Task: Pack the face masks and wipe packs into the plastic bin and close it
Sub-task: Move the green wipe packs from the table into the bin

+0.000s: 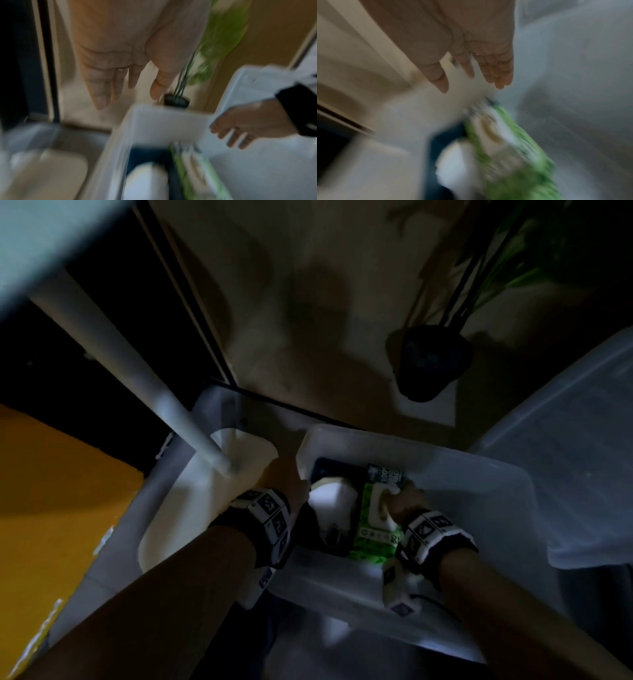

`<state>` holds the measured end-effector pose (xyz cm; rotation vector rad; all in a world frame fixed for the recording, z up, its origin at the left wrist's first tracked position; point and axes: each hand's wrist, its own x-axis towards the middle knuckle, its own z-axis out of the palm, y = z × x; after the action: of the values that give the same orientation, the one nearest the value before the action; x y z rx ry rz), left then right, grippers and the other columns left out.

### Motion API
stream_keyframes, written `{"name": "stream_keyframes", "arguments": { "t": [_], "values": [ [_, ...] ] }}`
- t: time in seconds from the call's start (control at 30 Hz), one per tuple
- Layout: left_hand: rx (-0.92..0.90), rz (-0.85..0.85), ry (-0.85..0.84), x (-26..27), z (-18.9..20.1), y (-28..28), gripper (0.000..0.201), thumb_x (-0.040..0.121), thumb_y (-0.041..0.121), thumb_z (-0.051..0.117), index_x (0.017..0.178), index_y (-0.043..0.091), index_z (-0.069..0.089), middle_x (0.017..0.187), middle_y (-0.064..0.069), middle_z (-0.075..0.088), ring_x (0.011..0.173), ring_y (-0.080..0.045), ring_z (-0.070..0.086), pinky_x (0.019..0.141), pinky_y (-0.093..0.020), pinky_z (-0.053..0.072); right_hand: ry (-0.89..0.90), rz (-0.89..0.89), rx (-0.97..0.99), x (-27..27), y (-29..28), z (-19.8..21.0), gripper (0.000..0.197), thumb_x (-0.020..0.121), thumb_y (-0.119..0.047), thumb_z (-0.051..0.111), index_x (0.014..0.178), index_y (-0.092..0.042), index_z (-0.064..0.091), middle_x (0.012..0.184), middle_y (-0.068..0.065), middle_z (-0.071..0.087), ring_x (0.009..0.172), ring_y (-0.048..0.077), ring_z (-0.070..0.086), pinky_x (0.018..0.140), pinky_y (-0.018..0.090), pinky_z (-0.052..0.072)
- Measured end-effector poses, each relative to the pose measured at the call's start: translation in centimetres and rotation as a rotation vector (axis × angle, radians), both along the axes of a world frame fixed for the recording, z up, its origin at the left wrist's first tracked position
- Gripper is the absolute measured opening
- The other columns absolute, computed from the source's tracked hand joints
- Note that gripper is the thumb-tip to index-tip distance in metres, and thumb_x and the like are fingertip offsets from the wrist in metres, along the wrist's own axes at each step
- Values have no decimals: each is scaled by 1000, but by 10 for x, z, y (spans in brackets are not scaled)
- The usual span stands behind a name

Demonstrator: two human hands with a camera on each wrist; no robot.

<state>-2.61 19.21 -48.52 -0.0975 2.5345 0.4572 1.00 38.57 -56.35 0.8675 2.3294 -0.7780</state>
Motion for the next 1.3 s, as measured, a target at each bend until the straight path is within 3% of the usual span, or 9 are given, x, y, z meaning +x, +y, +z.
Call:
{"name": "stream_keyframes", "arguments": {
  "t": [0.27, 0.5, 0.63, 0.7, 0.77, 0.87, 1.1, 1.2, 1.3],
  "values": [
    [48, 12, 339, 23, 148, -23, 48, 91, 24, 49, 138, 17, 42, 134, -13, 50, 122, -32, 51, 102, -39, 42, 265, 93, -34, -1, -39, 172, 34, 91, -16, 50, 118, 3, 57, 125, 23, 58, 116, 36, 54, 91, 33, 42],
    [229, 8, 594, 63, 266, -46, 53, 88, 18, 55, 139, 17, 42, 137, -12, 43, 131, -28, 42, 110, -35, 35, 574, 96, -177, 15, -102, 286, 27, 87, -13, 55, 111, -5, 64, 122, 17, 62, 118, 32, 54, 98, 31, 40],
    [240, 124, 689, 86, 325, -86, 57, 86, 26, 57, 140, 20, 40, 139, -11, 41, 132, -30, 39, 109, -41, 35, 714, 137, -311, 24, -145, 340, 19, 87, -14, 57, 103, -12, 65, 111, 11, 65, 105, 26, 57, 84, 25, 40],
    [174, 205, 748, 97, 349, -114, 60, 86, 33, 57, 142, 23, 38, 142, -10, 37, 135, -30, 33, 108, -41, 31, 749, 154, -365, 28, -166, 358, 6, 85, -15, 59, 84, -19, 64, 99, 7, 63, 103, 27, 59, 83, 27, 41],
    [111, 312, 804, 105, 371, -145, 63, 84, 38, 60, 141, 24, 38, 142, -10, 35, 134, -30, 31, 107, -43, 29, 765, 182, -405, 31, -186, 370, 17, 83, -15, 61, 69, -24, 58, 89, 3, 62, 98, 27, 59, 88, 34, 46],
    [10, 458, 885, 109, 395, -190, 68, 80, 45, 64, 139, 23, 39, 143, -12, 32, 134, -31, 27, 107, -44, 26, 762, 238, -466, 38, -214, 384, 10, 84, -14, 59, 77, -21, 60, 74, -3, 59, 84, 23, 57, 84, 36, 49],
    [-148, 625, 828, 99, 401, -246, 91, 67, 65, 68, 141, 24, 33, 154, -15, 17, 141, -33, 18, 109, -51, 26, 810, 344, -491, 46, -257, 401, 10, 89, -12, 53, 94, -13, 62, 68, -8, 55, 57, 5, 49, 44, 12, 38],
    [-99, 643, 772, 93, 400, -252, 100, 62, 70, 68, 143, 28, 28, 154, -19, 18, 138, -38, 29, 107, -52, 31, 802, 379, -477, 46, -270, 403, 8, 89, -12, 52, 87, -15, 59, 68, -6, 56, 54, 6, 48, 47, 15, 37],
    [-36, 612, 775, 92, 405, -257, 101, 61, 73, 67, 143, 31, 28, 148, -21, 29, 117, -39, 54, 92, -46, 52, 790, 395, -485, 45, -282, 407, 16, 88, -12, 52, 75, -20, 56, 66, -7, 55, 56, 4, 48, 51, 15, 35]
  ]
}}
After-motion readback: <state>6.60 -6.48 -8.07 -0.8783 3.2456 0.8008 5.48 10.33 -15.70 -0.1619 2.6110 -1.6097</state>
